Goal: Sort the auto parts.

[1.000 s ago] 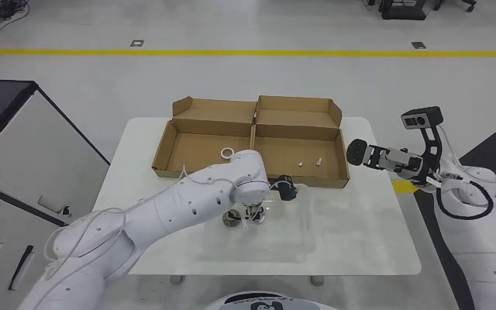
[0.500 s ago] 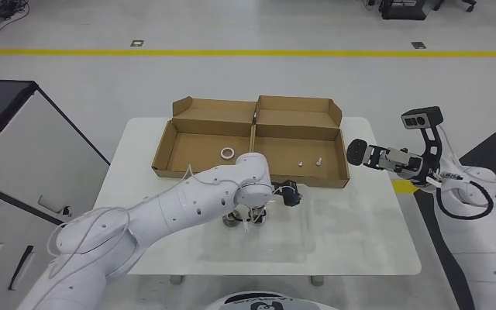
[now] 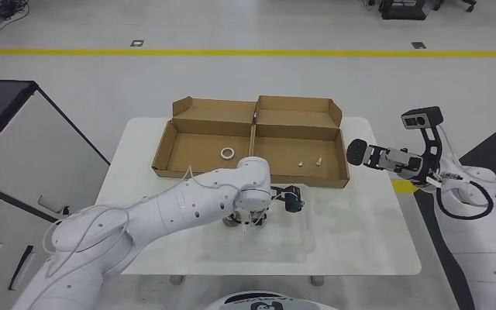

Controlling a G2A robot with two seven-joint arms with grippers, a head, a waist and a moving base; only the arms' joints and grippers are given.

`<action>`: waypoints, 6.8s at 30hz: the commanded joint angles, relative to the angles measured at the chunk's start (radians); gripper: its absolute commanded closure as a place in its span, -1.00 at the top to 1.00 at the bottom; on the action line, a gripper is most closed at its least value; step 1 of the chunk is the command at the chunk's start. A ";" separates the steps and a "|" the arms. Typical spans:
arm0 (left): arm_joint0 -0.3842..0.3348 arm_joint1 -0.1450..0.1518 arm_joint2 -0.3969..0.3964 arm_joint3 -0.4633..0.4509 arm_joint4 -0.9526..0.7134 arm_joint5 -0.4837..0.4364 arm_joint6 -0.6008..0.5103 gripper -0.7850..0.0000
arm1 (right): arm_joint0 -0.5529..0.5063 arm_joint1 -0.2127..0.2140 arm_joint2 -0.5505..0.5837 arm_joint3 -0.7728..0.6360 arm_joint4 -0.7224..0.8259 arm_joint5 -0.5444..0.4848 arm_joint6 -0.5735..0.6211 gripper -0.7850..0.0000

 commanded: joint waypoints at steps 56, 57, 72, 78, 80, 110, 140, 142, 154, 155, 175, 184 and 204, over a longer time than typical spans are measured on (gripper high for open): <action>-0.053 0.006 -0.040 -0.058 -0.069 0.065 -0.064 -1.00 | 0.000 0.000 0.000 0.000 0.000 0.000 0.000 1.00; -0.057 0.014 -0.053 -0.079 -0.078 0.075 -0.075 -1.00 | 0.000 0.000 0.000 0.000 0.000 0.000 0.000 1.00; -0.008 0.130 -0.230 -0.338 -0.093 0.145 -0.118 -1.00 | 0.000 0.000 0.000 0.000 0.000 0.000 0.000 1.00; 0.046 0.159 -0.308 -0.348 -0.114 0.152 -0.039 -1.00 | 0.000 0.000 0.000 0.000 0.000 0.000 0.000 1.00; 0.071 0.174 -0.354 -0.357 -0.142 0.132 0.003 -1.00 | 0.000 0.000 0.000 0.000 0.000 0.000 0.000 1.00; 0.370 0.323 -0.671 -0.121 -0.833 -0.605 0.605 -1.00 | 0.000 0.000 0.000 0.000 0.000 0.000 0.000 1.00; 0.529 0.340 -0.876 -0.303 -1.267 -0.605 0.604 -1.00 | 0.000 0.000 0.000 0.000 0.000 0.000 0.000 1.00; 0.538 0.337 -0.887 -0.311 -1.282 -0.605 0.604 -1.00 | 0.000 0.000 0.000 0.000 0.000 0.000 0.000 1.00; 0.560 0.326 -0.926 -0.328 -1.323 -0.605 0.604 -1.00 | 0.000 0.000 0.000 0.000 0.000 0.000 0.000 1.00; 0.560 0.326 -0.926 -0.328 -1.323 -0.605 0.604 -1.00 | 0.000 0.000 0.000 0.000 0.000 0.000 0.000 1.00; 0.560 0.326 -0.926 -0.328 -1.323 -0.605 0.604 -1.00 | 0.000 0.000 0.000 0.000 0.000 0.000 0.000 1.00; 0.560 0.326 -0.926 -0.328 -1.323 -0.605 0.604 -1.00 | 0.000 0.000 0.000 0.000 0.000 0.000 0.000 1.00; 0.560 0.326 -0.926 -0.328 -1.323 -0.605 0.604 -1.00 | 0.000 0.000 0.000 0.000 0.000 0.000 0.000 1.00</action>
